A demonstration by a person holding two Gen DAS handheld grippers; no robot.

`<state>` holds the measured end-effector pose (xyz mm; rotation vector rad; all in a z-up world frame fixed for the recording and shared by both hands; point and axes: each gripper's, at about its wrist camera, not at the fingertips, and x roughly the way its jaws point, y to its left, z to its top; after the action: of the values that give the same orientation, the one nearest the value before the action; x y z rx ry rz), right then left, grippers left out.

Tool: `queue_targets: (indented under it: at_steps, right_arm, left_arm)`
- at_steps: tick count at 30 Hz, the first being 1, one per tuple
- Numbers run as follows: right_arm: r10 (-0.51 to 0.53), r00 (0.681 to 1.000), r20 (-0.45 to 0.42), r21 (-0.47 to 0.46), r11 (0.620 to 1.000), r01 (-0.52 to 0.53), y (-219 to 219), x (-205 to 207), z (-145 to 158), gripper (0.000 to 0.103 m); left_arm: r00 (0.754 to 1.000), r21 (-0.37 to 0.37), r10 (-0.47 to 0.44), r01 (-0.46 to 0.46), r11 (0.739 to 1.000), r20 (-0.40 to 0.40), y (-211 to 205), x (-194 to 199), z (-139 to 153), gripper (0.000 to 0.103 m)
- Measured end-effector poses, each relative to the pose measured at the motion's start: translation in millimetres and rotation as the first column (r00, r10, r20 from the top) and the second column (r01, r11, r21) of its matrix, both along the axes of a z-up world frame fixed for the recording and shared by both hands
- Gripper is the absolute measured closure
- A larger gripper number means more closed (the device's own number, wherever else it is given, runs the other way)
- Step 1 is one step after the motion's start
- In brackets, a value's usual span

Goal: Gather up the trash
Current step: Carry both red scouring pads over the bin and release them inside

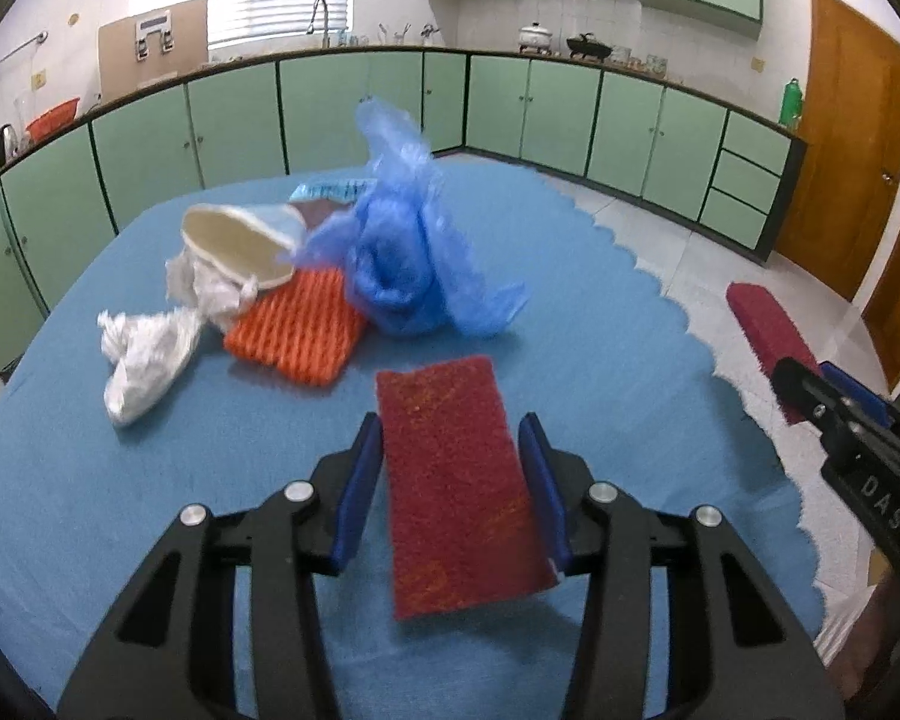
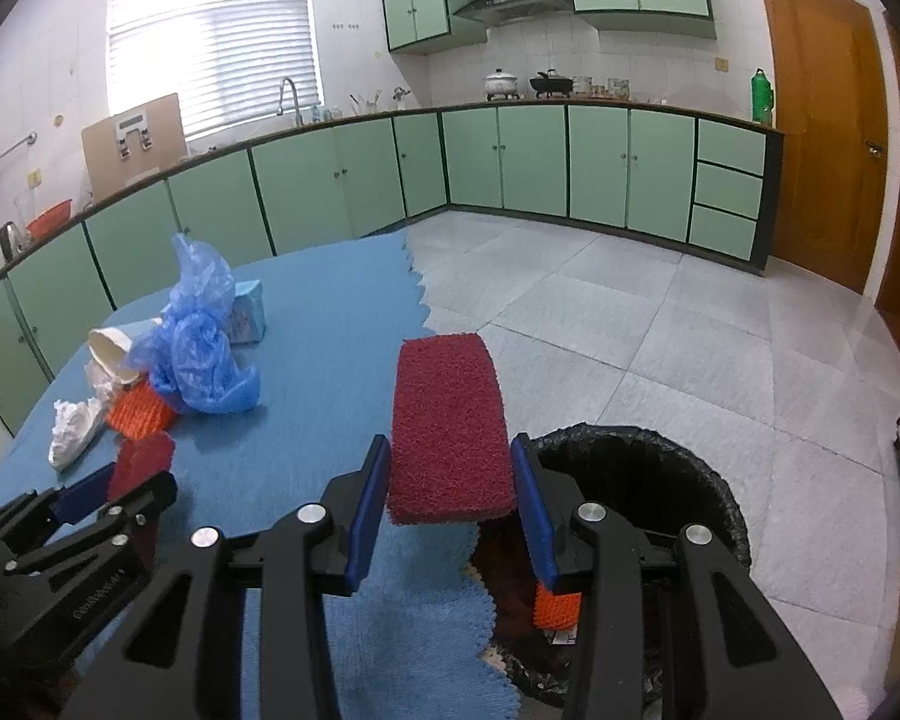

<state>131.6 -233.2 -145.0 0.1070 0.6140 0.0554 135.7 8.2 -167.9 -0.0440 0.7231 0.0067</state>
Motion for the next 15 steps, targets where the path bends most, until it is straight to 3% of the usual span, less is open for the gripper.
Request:
queue_targets:
  at_steps: [15]
  right_arm:
    - [-0.125,0.991,0.041,0.021,0.992,0.124,-54,-9,28,0.062]
  left_arm:
    - [0.981,-0.014,-0.18,0.182,0.983,0.077,-65,26,42,0.058]
